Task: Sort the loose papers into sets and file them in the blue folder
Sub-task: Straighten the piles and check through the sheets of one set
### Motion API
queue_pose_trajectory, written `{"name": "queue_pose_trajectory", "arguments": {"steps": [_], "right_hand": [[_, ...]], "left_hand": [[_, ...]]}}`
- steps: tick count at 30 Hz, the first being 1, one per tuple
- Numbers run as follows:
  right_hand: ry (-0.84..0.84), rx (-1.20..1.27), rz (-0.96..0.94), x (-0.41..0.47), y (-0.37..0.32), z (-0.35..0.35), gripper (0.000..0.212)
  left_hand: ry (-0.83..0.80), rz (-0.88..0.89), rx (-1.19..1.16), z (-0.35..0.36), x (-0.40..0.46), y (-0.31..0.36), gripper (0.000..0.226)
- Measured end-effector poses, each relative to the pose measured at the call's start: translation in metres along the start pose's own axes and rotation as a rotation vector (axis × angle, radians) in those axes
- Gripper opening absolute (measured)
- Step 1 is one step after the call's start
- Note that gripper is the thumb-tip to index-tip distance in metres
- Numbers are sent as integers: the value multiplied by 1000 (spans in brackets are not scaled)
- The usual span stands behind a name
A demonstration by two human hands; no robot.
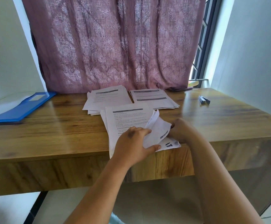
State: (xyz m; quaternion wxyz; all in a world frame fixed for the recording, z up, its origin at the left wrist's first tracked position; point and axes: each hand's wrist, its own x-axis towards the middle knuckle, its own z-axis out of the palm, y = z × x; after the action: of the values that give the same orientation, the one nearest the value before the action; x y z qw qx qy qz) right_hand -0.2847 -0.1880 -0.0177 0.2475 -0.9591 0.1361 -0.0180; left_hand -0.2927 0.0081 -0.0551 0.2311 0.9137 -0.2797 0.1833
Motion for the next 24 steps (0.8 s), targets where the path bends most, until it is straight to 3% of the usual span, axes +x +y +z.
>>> {"name": "queue_pose_trajectory", "arguments": {"steps": [5,9,13,17,21,24], "right_hand": [[138,34,-64,2,10,-14,37],[245,128,45,5,21,-24,17],[115,155,104,5,24,-21,35],[211,150,90,10,37,-23,15],[437,688,224,24,74,-33,26],[416,1058,301,25,100,-38,15]], "left_hand": [[17,-34,-33,1,1,-3,55],[26,-63,-34,0,-1,-4,56],[27,-73,-21,0,1,-3,57],[3,-89,-51,-2,4,-1,59],[58,-77,-78,-1,7,-1,39],[78,-72,-75,1,6,-3,34]]}}
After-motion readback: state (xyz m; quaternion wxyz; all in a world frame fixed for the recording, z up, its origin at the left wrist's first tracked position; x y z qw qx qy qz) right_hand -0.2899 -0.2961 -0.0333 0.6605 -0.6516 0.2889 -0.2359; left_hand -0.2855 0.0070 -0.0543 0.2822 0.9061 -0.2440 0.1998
